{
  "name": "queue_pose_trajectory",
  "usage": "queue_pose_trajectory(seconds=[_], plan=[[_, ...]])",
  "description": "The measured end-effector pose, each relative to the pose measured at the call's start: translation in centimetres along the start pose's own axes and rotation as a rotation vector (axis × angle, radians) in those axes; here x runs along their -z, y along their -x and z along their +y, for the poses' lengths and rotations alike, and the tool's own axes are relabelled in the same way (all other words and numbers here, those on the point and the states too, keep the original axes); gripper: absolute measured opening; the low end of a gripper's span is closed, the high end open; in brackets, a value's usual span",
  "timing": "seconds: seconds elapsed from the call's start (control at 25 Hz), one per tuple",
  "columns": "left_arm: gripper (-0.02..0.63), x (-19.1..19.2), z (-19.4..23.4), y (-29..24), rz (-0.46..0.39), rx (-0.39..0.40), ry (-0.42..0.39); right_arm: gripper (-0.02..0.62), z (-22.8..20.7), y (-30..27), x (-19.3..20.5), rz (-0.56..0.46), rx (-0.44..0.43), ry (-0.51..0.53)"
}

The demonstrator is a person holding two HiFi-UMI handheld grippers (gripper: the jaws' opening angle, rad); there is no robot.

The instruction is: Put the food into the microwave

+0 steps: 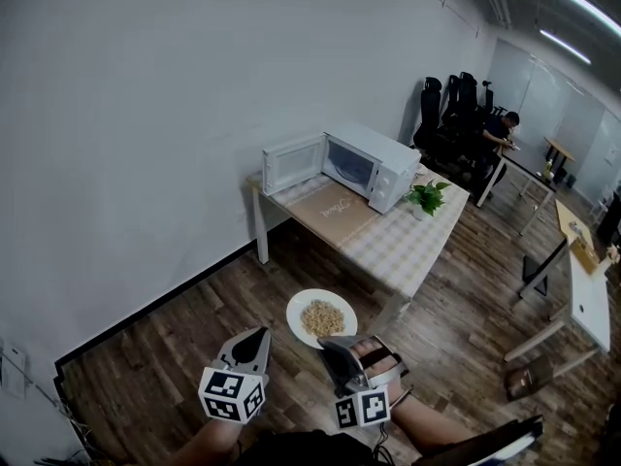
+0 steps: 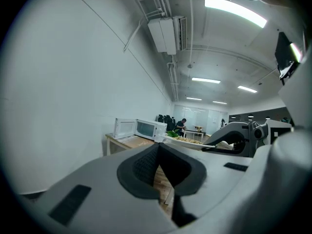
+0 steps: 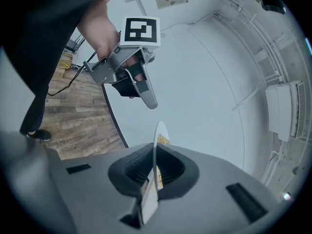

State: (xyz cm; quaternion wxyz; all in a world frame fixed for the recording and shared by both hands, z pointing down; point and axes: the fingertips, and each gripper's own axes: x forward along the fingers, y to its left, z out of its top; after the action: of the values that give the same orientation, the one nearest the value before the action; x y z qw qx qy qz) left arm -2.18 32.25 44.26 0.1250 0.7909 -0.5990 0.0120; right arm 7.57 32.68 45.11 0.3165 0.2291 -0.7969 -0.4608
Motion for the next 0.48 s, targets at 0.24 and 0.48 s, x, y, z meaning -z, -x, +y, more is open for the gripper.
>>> queue_pose_trajectory(seconds=[0.24, 0.48], plan=[[0.009, 1.0, 2.3, 1.2, -0.004, 0.009, 0.012, 0.02, 0.7, -1.3, -1.5, 0.009, 0.017, 0.001], [0.009, 1.2, 3.8, 1.5, -0.004, 0.016, 0.022, 0.02, 0.6, -2.5, -2.0, 0.024, 0.019, 0.001]])
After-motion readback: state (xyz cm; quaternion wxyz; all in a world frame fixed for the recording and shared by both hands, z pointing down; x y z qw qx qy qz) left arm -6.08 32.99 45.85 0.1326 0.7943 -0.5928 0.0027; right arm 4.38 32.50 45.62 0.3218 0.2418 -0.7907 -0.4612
